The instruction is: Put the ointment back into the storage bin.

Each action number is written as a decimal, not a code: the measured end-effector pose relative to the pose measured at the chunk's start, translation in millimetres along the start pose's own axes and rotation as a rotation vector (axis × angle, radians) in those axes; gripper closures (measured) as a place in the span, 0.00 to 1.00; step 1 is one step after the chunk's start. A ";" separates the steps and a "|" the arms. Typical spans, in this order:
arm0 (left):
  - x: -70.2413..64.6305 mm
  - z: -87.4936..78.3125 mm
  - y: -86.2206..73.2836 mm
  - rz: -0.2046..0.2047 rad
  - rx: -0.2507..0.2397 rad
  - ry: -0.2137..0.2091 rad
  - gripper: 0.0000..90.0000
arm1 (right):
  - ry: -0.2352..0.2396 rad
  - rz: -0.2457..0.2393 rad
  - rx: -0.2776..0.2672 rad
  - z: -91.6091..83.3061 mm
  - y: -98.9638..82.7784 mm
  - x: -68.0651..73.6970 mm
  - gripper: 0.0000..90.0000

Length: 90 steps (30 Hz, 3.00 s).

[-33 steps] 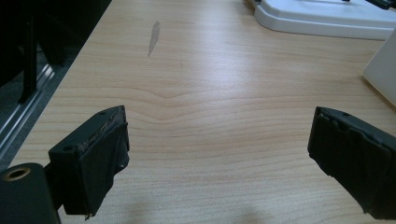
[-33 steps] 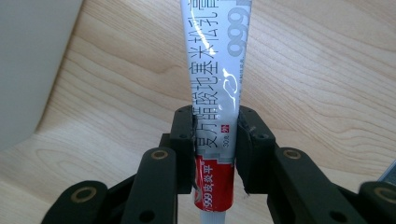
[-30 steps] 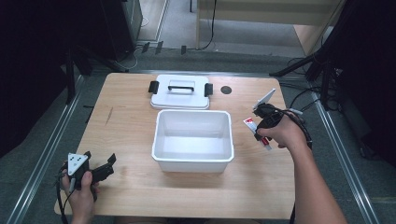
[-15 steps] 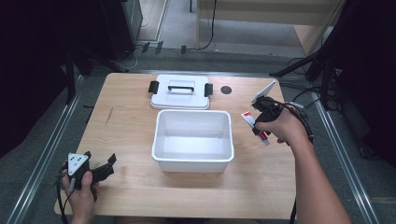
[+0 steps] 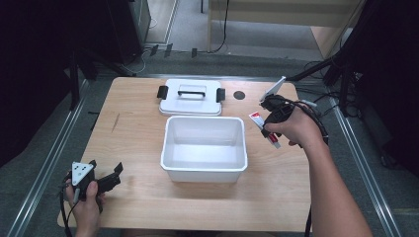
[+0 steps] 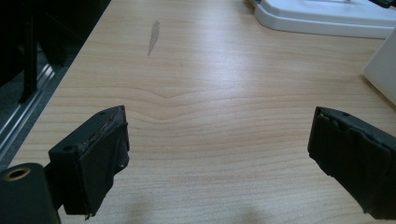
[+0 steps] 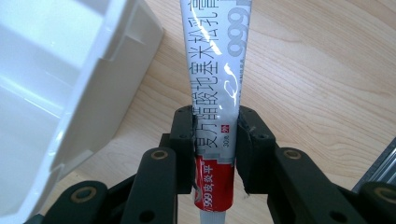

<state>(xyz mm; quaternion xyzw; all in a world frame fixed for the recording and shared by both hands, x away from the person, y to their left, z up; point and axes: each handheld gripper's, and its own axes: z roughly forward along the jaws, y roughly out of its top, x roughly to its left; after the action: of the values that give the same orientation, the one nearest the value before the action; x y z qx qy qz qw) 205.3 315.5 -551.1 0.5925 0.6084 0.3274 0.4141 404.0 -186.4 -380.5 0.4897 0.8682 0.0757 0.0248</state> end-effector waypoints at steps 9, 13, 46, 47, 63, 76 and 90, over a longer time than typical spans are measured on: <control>-0.3 0.2 0.0 -0.002 -0.001 0.000 0.06 | 0.002 -0.038 -0.001 -10.3 8.0 16.8 0.80; -0.2 0.4 0.1 0.001 -0.001 0.001 0.06 | -0.001 -0.062 -0.010 -13.6 11.5 24.5 0.80; -0.1 1.1 0.4 -0.004 0.004 0.001 0.06 | 0.019 -0.317 -0.056 -24.7 30.0 92.0 0.80; -0.1 1.1 0.4 -0.004 0.004 0.000 0.06 | 0.022 -0.338 -0.060 -24.1 30.3 93.2 0.80; 0.0 1.1 0.6 -0.002 0.007 -0.002 0.06 | 0.084 -0.708 -0.091 -10.7 23.5 111.4 0.80; 0.1 1.1 0.5 -0.003 0.006 -0.002 0.06 | 0.104 -0.766 -0.073 0.1 21.6 114.8 0.80; 0.1 1.2 0.5 -0.004 0.005 -0.002 0.06 | 0.123 -0.790 -0.056 14.8 20.0 116.7 0.80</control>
<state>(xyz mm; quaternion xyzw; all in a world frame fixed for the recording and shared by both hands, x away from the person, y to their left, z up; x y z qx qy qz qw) 206.5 315.5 -551.2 0.5929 0.6098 0.3245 0.4140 362.0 -75.0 -388.4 0.1120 0.9871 0.1133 0.0132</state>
